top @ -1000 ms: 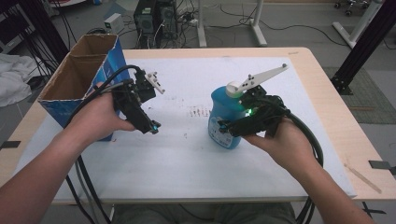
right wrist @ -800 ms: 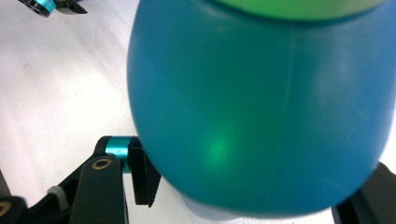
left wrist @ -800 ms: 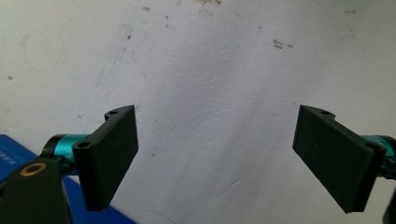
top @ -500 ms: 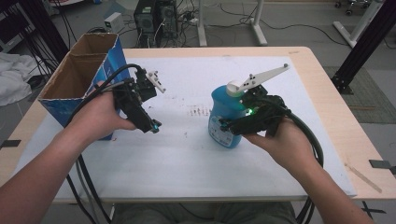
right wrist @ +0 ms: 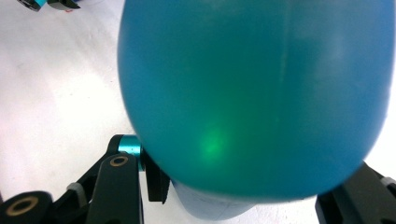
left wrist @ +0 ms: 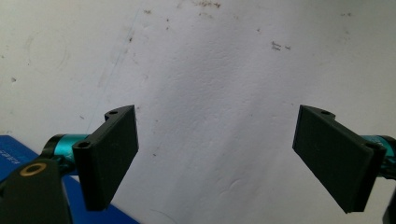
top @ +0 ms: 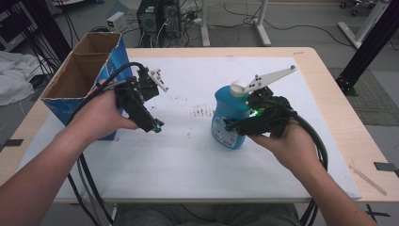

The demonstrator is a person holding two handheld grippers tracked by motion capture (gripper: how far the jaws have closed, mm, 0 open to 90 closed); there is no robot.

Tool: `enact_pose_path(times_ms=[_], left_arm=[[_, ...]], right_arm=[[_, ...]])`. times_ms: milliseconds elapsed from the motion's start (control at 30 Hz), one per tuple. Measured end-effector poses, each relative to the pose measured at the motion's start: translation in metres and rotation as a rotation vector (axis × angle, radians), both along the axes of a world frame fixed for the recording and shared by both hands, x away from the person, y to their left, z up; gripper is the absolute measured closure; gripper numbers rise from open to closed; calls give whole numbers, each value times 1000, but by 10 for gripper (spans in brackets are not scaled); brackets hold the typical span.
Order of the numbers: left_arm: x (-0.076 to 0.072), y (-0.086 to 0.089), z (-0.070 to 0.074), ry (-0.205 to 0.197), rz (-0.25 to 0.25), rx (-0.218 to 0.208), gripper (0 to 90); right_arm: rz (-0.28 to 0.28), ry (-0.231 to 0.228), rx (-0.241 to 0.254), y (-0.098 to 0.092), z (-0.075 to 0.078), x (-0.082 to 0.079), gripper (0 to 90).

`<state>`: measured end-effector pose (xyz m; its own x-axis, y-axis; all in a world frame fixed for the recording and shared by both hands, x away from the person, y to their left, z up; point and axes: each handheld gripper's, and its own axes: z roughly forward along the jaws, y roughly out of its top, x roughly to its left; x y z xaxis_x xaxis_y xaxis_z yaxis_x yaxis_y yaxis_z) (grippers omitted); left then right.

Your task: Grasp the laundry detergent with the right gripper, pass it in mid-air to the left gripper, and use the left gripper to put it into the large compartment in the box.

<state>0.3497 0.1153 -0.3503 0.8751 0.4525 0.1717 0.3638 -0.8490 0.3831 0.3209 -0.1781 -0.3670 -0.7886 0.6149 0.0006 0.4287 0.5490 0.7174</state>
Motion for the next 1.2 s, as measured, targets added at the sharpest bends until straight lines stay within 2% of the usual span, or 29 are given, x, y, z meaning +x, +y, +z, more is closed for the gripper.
enact_pose_path(times_ms=[133, 233, 367, 533, 733, 833, 967, 1100, 1200], left_arm=[[-1, -1, 6, -4, -16, -2, 143], [-2, -3, 14, -7, -30, -9, 143], [-3, -7, 30, -15, -58, -23, 143], [-4, -14, 54, -11, -110, -30, 143], [-3, -23, 92, -6, -179, -76, 143], [-1, -26, 112, -5, -208, -114, 143], [3, -30, 133, 2, -245, -141, 143], [8, -36, 146, 32, -275, -180, 143], [12, -41, 153, 43, -291, -178, 143]], right_arm=[[23, 15, 6, -2, 2, 4, 468], [81, 35, 36, -6, 11, 13, 469], [146, 40, 33, -7, 24, 23, 470], [252, 65, 58, -8, 37, 36, 470], [361, 77, 70, -2, 52, 48, 471], [418, 75, 88, 1, 60, 53, 471], [479, 73, 104, 8, 72, 58, 472], [536, 50, 94, 18, 84, 61, 472], [571, 33, 71, 26, 92, 61, 473]])
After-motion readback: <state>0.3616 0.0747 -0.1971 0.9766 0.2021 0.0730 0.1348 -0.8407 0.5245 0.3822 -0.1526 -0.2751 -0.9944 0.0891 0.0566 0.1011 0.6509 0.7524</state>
